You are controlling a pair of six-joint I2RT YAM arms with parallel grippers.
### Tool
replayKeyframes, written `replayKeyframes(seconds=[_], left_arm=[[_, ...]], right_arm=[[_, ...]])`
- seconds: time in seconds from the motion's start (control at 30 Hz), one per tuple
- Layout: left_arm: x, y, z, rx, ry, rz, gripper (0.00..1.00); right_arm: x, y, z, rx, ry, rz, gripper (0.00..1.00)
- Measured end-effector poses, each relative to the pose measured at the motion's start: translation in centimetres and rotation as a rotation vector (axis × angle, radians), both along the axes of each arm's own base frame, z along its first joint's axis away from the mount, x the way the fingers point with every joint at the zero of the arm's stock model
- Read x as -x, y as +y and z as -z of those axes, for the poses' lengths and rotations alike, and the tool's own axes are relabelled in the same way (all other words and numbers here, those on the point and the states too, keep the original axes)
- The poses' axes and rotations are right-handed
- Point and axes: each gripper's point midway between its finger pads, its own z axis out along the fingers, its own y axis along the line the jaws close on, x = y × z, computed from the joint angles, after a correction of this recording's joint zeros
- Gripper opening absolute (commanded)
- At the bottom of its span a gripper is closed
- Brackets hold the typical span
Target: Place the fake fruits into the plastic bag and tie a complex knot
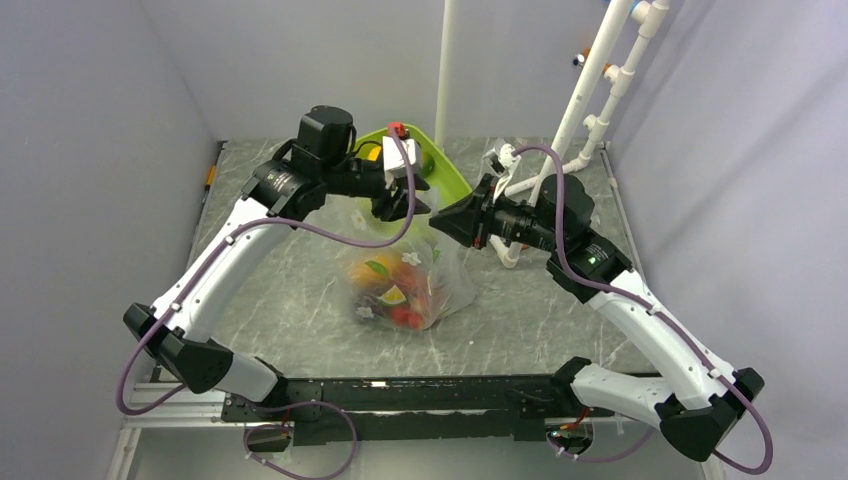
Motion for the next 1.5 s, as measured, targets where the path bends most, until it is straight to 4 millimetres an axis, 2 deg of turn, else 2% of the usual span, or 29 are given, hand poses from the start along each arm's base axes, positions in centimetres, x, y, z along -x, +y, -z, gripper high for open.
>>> replayKeyframes(seconds=[0.07, 0.13, 0.2, 0.3, 0.4, 0.5, 0.63, 0.73, 0.8, 0.9, 0.97, 1.03, 1.1, 1.17, 1.2, 1.23, 1.3, 1.4, 1.5], left_arm=[[0.6, -0.3, -0.3, 0.022, 0.010, 0.038, 0.20], [1.2, -0.3, -1.2, 0.065, 0.010, 0.083, 0.06], [1.8, 0.3, -1.8, 0.107, 0.024, 0.112, 0.01], [2.1, 1.9, -2.5, 0.158, 0.038, 0.125, 0.00], [2.3, 3.0, -3.0, 0.192, 0.037, 0.140, 0.00], [2.8, 2.8, -3.5, 0.216, 0.041, 0.174, 0.00], [3.1, 2.5, -4.0, 0.240, 0.068, 0.209, 0.00], [3.3, 2.3, -4.2, 0.251, 0.096, 0.226, 0.00], [3.5, 2.3, -4.3, 0.258, 0.116, 0.232, 0.00], [3.6, 2.2, -4.6, 0.266, 0.139, 0.232, 0.00], [3.6, 2.2, -4.8, 0.271, 0.154, 0.227, 0.00], [3.6, 2.2, -5.0, 0.279, 0.174, 0.218, 0.00], [3.5, 2.2, -5.3, 0.286, 0.192, 0.204, 0.00], [3.2, 2.3, -5.4, 0.291, 0.215, 0.181, 0.00], [2.9, 2.3, -5.4, 0.293, 0.223, 0.166, 0.10], [2.7, 2.5, -5.3, 0.292, 0.232, 0.152, 0.26], [2.2, 2.8, -4.9, 0.284, 0.232, 0.126, 0.61], [1.4, 4.0, -4.2, 0.242, 0.148, 0.089, 0.97], [1.2, 5.3, -3.9, 0.163, -0.005, 0.069, 1.00]], right_arm=[[0.5, 0.2, -0.2, -0.004, -0.004, -0.028, 0.40], [0.7, 0.3, -0.3, -0.003, -0.009, -0.044, 0.55], [0.8, 0.0, -0.3, 0.016, -0.034, -0.043, 0.69], [1.1, -0.9, -0.1, 0.056, -0.084, -0.026, 0.91], [1.6, -2.1, -0.7, 0.085, -0.168, -0.010, 0.96], [1.9, -2.5, -1.1, 0.105, -0.241, -0.015, 1.00], [1.3, -1.7, -0.7, 0.120, -0.277, -0.045, 1.00], [-0.2, -0.4, 0.2, 0.130, -0.278, -0.060, 1.00], [-1.1, 0.4, 0.8, 0.133, -0.279, -0.070, 0.96], [-1.5, 1.2, 1.1, 0.125, -0.285, -0.090, 0.78], [-1.4, 1.6, 1.2, 0.112, -0.305, -0.110, 0.61], [-1.1, 2.0, 2.1, 0.111, -0.323, -0.137, 0.39], [-0.9, 2.2, 4.0, 0.133, -0.322, -0.159, 0.17], [-0.7, 2.3, 6.3, 0.166, -0.306, -0.179, 0.01], [-0.6, 2.2, 7.6, 0.184, -0.294, -0.186, 0.00], [-0.6, 2.1, 8.2, 0.195, -0.295, -0.189, 0.00], [-0.6, 2.1, 8.5, 0.203, -0.301, -0.190, 0.00], [-0.5, 1.9, 8.5, 0.205, -0.310, -0.191, 0.00], [-0.3, 1.8, 8.2, 0.202, -0.322, -0.191, 0.00]])
